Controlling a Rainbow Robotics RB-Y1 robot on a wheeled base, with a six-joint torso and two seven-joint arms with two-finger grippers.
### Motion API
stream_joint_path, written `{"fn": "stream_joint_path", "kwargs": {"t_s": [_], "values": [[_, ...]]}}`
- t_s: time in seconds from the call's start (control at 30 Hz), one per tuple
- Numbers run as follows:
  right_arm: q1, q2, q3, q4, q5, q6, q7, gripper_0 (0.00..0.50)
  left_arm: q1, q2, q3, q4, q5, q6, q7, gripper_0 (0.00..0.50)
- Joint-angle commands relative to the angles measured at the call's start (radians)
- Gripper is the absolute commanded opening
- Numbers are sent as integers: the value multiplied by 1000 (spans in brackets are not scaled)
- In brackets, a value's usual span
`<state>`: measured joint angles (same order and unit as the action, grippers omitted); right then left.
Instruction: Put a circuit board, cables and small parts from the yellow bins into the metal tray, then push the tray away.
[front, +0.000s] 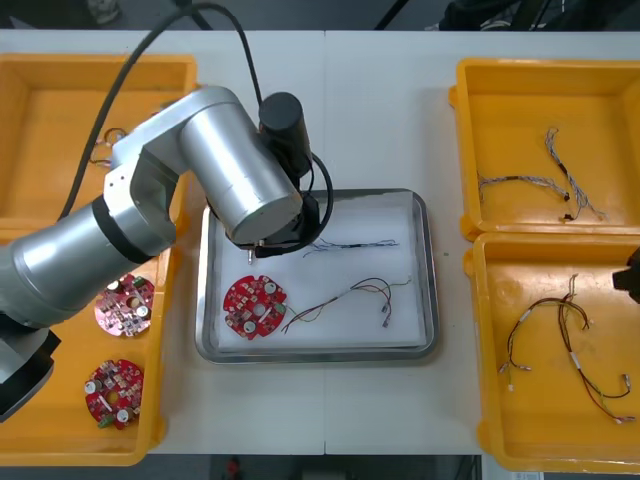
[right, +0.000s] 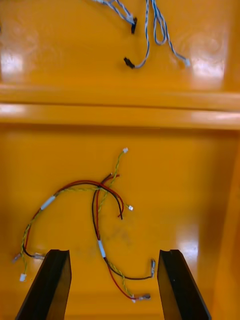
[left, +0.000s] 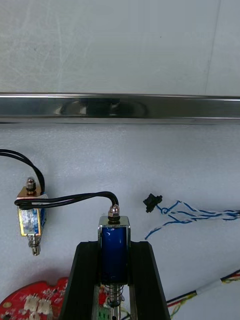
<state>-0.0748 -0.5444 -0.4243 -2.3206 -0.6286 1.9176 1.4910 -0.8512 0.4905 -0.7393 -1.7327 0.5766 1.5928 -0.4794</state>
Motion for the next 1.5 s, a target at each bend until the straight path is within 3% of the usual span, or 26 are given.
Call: {"fn": "stream_joint_path", "kwargs": {"t_s": [0.03, 0.3, 0.33, 0.37, 0.4, 0.43, 0.67, 0.8, 1.03, 1.23, 1.5], "values": [[58, -35, -37, -48, -14, 2, -34, 500, -20, -35, -48, 41, -29, -57, -88, 0], [72, -35, -48, -74, -25, 2, -34, 500, -20, -36, -61, 47, -35, -67, -103, 6], [73, -35, -50, -74, -28, 2, -34, 500, -19, -35, -63, 48, -37, -65, -105, 140], [72, -35, -50, -74, -29, 2, -34, 500, -19, -35, -61, 48, -37, -63, -105, 241], [73, -35, -51, -76, -33, 2, -34, 500, -20, -33, -63, 47, -38, -59, -103, 440], [72, -34, -51, -77, -34, 2, -34, 500, -19, -32, -61, 47, -38, -57, -103, 500], [73, -35, -54, -88, -45, 2, -34, 500, -20, -27, -58, 41, -40, -54, -102, 500], [73, -38, -51, -103, -56, 2, -32, 500, -20, -20, -22, 5, -34, -2, -105, 500], [55, -74, -8, -146, -86, 2, -34, 500, -20, 29, 130, -137, 69, 173, -123, 500], [0, -117, 70, -164, -177, 2, -35, 500, -17, 100, 267, -240, 172, 327, -203, 500], [-125, -137, 219, -175, -272, 2, -41, 500, 31, 212, 475, -306, 284, 327, -318, 500]]}}
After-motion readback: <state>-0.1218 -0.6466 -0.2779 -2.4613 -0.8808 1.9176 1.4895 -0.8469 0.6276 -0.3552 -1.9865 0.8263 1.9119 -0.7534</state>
